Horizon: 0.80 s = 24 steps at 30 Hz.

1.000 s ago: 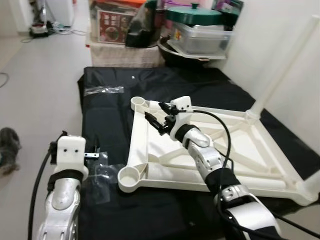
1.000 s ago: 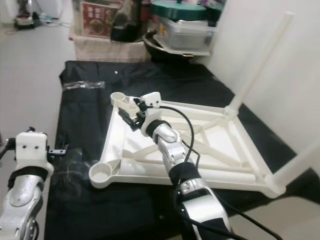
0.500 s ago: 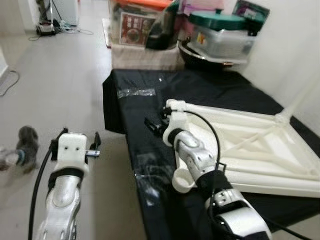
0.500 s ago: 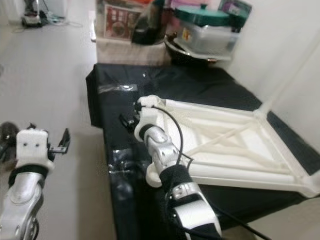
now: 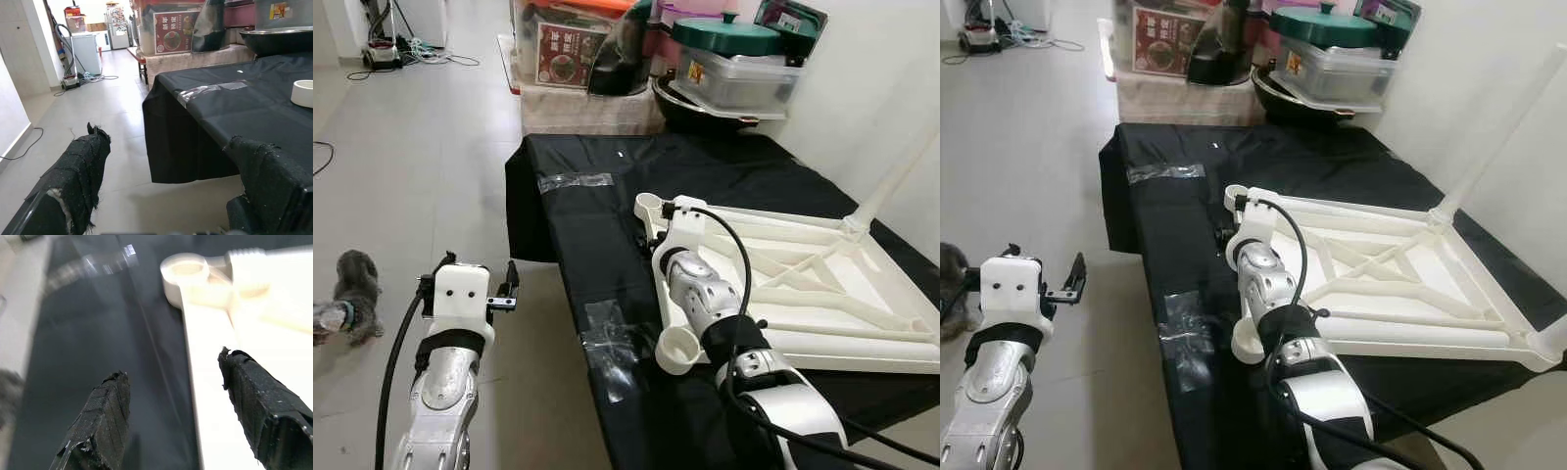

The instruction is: Building children table

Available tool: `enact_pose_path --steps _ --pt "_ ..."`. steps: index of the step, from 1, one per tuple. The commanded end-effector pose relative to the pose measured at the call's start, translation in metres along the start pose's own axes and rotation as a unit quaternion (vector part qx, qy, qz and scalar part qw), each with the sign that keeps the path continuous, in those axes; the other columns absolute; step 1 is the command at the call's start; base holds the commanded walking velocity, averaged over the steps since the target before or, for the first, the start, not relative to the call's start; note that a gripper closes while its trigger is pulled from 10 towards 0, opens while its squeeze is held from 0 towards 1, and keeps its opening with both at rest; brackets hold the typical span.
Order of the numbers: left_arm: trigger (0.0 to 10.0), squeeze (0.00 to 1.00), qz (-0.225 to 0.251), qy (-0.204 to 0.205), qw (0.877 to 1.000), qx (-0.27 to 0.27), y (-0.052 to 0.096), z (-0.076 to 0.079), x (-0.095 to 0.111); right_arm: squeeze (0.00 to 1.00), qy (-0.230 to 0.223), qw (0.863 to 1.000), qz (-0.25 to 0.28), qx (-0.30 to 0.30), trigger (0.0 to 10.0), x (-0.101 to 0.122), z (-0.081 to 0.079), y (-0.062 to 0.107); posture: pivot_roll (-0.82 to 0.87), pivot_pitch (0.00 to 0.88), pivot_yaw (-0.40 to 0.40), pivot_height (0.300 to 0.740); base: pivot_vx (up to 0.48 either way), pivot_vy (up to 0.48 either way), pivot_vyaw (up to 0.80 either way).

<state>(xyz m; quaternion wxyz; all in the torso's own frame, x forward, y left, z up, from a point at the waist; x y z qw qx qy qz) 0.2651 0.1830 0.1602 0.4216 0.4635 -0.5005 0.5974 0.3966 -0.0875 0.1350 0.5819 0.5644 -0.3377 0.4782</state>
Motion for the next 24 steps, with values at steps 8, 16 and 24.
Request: enact_pose_path --steps 8,16,24 --pt "10.0 0.00 -0.005 -0.003 1.000 -0.005 0.001 0.004 -0.004 0.00 -0.060 0.988 -0.144 -0.008 10.0 -0.056 0.003 0.001 0.16 0.000 -0.182 0.740 0.000 0.000 0.00" --pt "10.0 0.00 -0.007 -0.006 1.000 -0.007 0.002 0.003 -0.004 0.00 -0.035 0.980 -0.142 0.132 0.0 -0.059 -0.029 0.005 0.16 0.000 -0.174 0.740 0.000 0.000 0.00" --pt "10.0 0.00 -0.007 -0.007 1.000 -0.008 0.003 0.004 -0.004 0.00 0.203 0.918 -0.125 0.318 0.0 -0.086 -0.034 0.022 0.14 0.000 -0.175 0.740 0.000 0.000 0.00"
Point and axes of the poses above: a point about 5 cm out from each wrist's last joint towards the gripper, its own y axis pointing back from the gripper into the wrist, its own x axis along the axis of the wrist's last joint, z = x × y, the point moved 1 cm from there along -y, pointing out of the wrist towards the gripper, and after that the axes turned 13 degrees about y, right-handed, at the moved point
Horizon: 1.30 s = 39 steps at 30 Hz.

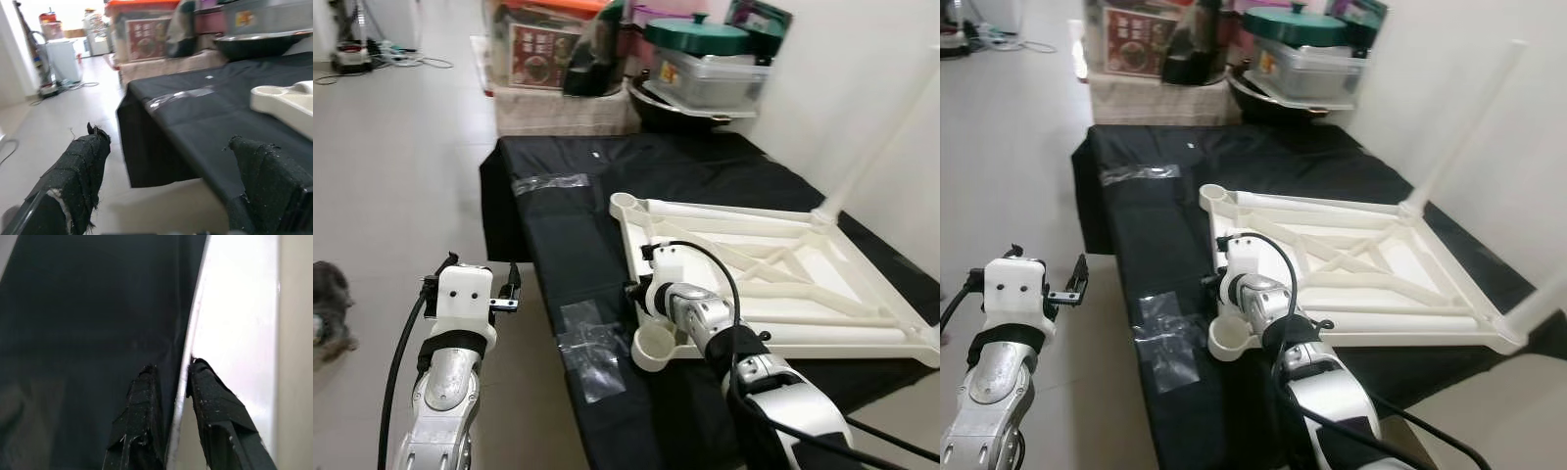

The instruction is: Building children table

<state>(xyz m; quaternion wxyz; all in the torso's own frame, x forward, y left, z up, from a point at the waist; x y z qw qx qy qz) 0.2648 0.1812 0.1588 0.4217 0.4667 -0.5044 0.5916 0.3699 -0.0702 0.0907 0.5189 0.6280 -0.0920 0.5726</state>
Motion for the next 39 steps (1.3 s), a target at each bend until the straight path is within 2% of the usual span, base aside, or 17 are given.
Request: enact_pose_path --steps 1,3,8,10,11,12,13,14,17,19,25,29,33,35,37,38,39 --pt "10.0 0.00 -0.005 0.000 1.000 -0.004 0.002 0.003 -0.002 0.00 0.058 0.992 -0.050 0.104 0.0 -0.036 -0.022 0.000 0.14 0.000 -0.175 0.740 0.000 0.000 0.00" --pt "10.0 0.00 -0.004 0.001 1.000 -0.004 0.002 0.004 -0.002 0.00 0.136 0.978 -0.058 0.146 0.0 -0.055 -0.013 0.014 0.14 0.000 -0.175 0.740 0.000 0.000 0.00" --pt "10.0 0.00 -0.004 0.002 1.000 -0.005 0.003 0.005 -0.001 0.00 0.197 0.961 -0.072 0.183 0.0 -0.072 -0.002 0.031 0.13 0.000 -0.174 0.740 0.000 0.000 0.00" --pt "10.0 0.00 -0.004 0.003 1.000 -0.006 0.004 0.005 -0.001 0.00 0.252 0.939 -0.037 0.229 0.0 -0.070 0.004 0.049 0.12 0.000 -0.168 0.740 0.000 0.000 0.00" --pt "10.0 0.00 -0.004 0.003 1.000 -0.006 0.004 0.005 -0.001 0.00 0.252 0.939 -0.037 0.229 0.0 -0.070 0.004 0.049 0.12 0.000 -0.168 0.740 0.000 0.000 0.00" --pt "10.0 0.00 -0.004 0.004 1.000 -0.006 0.004 0.005 0.000 0.00 0.314 0.912 -0.012 0.266 0.0 -0.068 0.010 0.065 0.12 0.000 -0.168 0.740 0.000 0.000 0.00" --pt "10.0 0.00 -0.004 0.004 1.000 -0.006 0.004 0.005 0.000 0.00 0.314 0.912 -0.012 0.266 0.0 -0.068 0.010 0.065 0.12 0.000 -0.168 0.740 0.000 0.000 0.00" --pt "10.0 0.00 -0.004 0.004 1.000 -0.007 0.004 0.005 0.000 0.00 0.348 0.890 -0.004 0.295 0.0 -0.071 0.015 0.078 0.11 0.000 -0.162 0.740 0.000 0.000 0.00" --pt "10.0 0.00 -0.004 0.004 1.000 -0.007 0.004 0.005 0.000 0.00 0.356 0.880 -0.003 0.315 0.0 -0.074 0.017 0.086 0.11 0.000 -0.159 0.740 0.000 0.000 0.00" --pt "10.0 0.00 -0.004 0.003 1.000 -0.008 0.004 0.005 0.000 0.00 0.377 0.850 0.002 0.368 0.0 -0.084 0.021 0.109 0.10 0.000 -0.157 0.740 0.000 0.000 0.00" --pt "10.0 0.00 -0.003 0.003 1.000 -0.010 0.004 0.005 0.001 0.00 0.427 0.811 -0.057 0.397 0.0 -0.119 0.043 0.142 0.09 0.000 -0.142 0.740 0.000 0.000 0.00" --pt "10.0 0.00 -0.004 0.003 1.000 -0.013 0.004 0.005 0.001 0.00 0.450 0.806 -0.089 0.376 0.0 -0.127 0.058 0.146 0.08 0.000 -0.137 0.740 0.000 0.000 0.00" --pt "10.0 0.00 -0.005 0.002 1.000 -0.017 0.002 0.005 0.001 0.00 0.482 0.832 -0.112 0.250 0.0 -0.114 0.087 0.128 0.08 0.000 -0.134 0.740 0.000 0.000 0.00" --pt "10.0 0.00 -0.006 0.000 1.000 -0.017 0.002 0.005 0.000 0.00 0.505 0.834 -0.133 0.179 0.0 -0.108 0.102 0.121 0.08 0.000 -0.133 0.740 0.000 0.000 0.00" --pt "10.0 0.00 -0.006 -0.001 1.000 -0.017 0.002 0.005 0.000 0.00 0.511 0.832 -0.137 0.168 0.0 -0.107 0.105 0.120 0.08 0.000 -0.133 0.740 0.000 0.000 0.00" --pt "10.0 0.00 -0.006 -0.002 1.000 -0.017 0.002 0.005 0.000 0.00 0.496 0.836 -0.159 0.174 10.0 -0.111 0.109 0.123 0.09 0.000 -0.134 0.740 0.000 0.000 0.00" --pt "10.0 0.00 -0.006 -0.002 1.000 -0.016 0.002 0.004 0.000 0.00 0.484 0.839 -0.174 0.180 10.0 -0.115 0.110 0.124 0.09 0.000 -0.134 0.740 0.000 0.000 0.00"
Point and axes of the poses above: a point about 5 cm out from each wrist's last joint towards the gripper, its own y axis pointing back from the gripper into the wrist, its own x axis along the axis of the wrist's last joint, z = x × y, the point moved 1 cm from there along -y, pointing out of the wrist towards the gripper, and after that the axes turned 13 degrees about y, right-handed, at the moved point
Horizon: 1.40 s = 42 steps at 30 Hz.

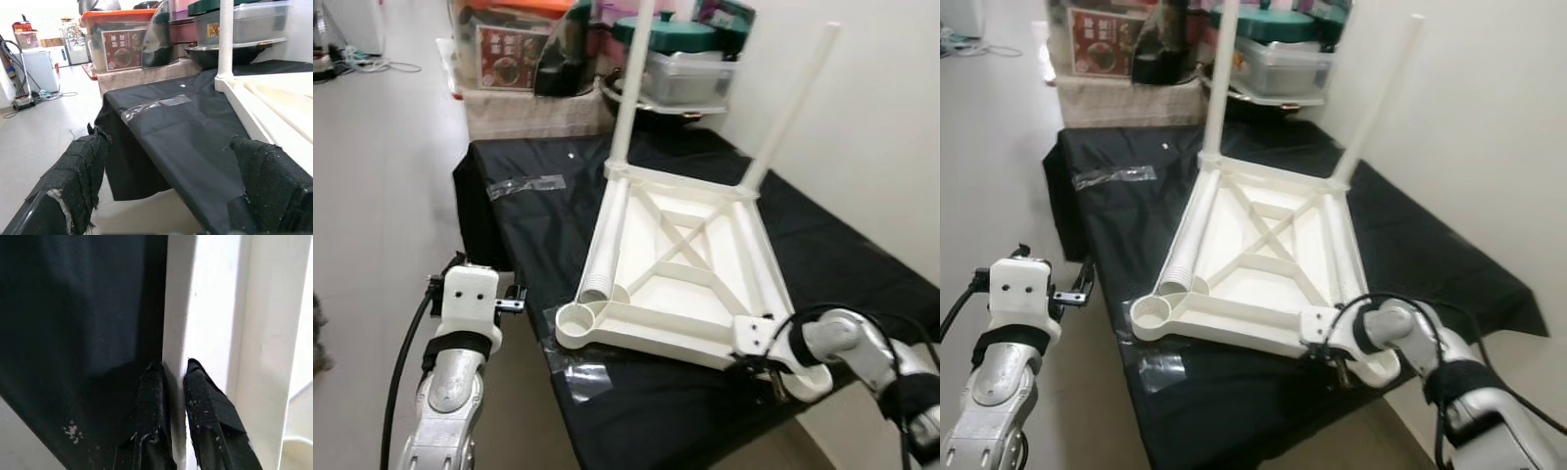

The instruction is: Building children table

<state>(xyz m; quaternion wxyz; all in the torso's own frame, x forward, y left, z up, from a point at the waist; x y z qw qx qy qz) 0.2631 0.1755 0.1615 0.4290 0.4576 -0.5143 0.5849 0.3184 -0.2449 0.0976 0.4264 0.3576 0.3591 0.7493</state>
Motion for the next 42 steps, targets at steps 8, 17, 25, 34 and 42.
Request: enact_pose_path --steps 8,17,25,34,42 --pt "10.0 0.00 -0.011 -0.010 1.000 0.000 0.001 -0.002 -0.003 1.00 -0.078 0.996 0.040 -0.010 10.0 -0.002 0.008 0.010 0.08 0.000 -0.122 0.740 0.000 0.000 0.00" --pt "10.0 0.00 -0.015 -0.023 1.000 -0.003 0.001 -0.004 -0.004 1.00 -0.132 0.943 0.257 -0.163 10.0 0.054 0.091 0.041 0.11 0.000 -0.125 0.740 0.000 -0.082 0.00" --pt "10.0 0.00 -0.022 -0.032 0.999 -0.001 0.001 -0.006 -0.006 0.00 -0.331 0.783 0.378 -0.367 10.0 0.076 0.150 0.052 0.12 0.000 -0.122 0.740 0.000 -0.480 0.00" --pt "10.0 0.00 -0.025 -0.038 0.999 -0.002 0.002 -0.009 -0.007 0.00 -0.434 0.732 0.415 -0.322 10.0 0.141 0.127 -0.013 0.15 0.000 -0.120 0.740 0.000 -0.480 0.00" --pt "10.0 0.00 -0.018 -0.028 0.999 0.009 0.002 -0.012 -0.005 0.00 -0.426 0.743 0.440 -0.269 10.0 0.174 0.115 -0.024 0.15 0.000 -0.126 0.740 0.000 -0.120 0.00"
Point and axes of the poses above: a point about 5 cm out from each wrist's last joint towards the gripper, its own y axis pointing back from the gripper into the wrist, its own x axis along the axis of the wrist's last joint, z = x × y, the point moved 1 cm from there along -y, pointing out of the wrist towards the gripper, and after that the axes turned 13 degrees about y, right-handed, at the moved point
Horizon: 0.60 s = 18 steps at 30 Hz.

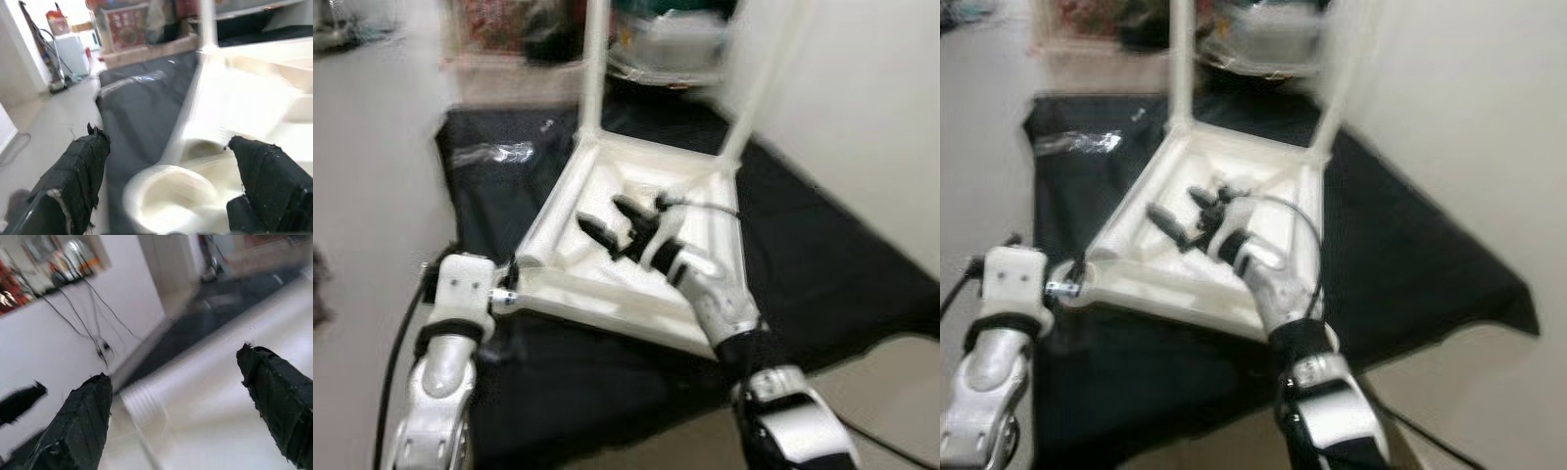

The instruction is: Building children table

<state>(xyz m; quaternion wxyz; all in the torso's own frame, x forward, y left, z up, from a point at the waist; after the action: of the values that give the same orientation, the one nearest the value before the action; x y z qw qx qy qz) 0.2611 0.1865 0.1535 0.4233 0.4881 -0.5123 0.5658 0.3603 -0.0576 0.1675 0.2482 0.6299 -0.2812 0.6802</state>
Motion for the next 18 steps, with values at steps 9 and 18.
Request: enact_pose_path --steps 9,18 --pt "10.0 0.00 0.041 0.045 0.995 0.081 -0.001 -0.018 0.011 0.00 0.072 0.975 -0.033 0.206 10.0 -0.003 -0.036 0.021 0.13 0.000 -0.127 0.740 0.000 0.000 0.00" --pt "10.0 0.00 0.052 0.070 0.988 0.124 0.001 -0.028 0.014 0.00 0.102 0.962 -0.097 0.235 10.0 -0.019 -0.045 0.021 0.13 0.000 -0.140 0.740 0.000 0.000 0.00"
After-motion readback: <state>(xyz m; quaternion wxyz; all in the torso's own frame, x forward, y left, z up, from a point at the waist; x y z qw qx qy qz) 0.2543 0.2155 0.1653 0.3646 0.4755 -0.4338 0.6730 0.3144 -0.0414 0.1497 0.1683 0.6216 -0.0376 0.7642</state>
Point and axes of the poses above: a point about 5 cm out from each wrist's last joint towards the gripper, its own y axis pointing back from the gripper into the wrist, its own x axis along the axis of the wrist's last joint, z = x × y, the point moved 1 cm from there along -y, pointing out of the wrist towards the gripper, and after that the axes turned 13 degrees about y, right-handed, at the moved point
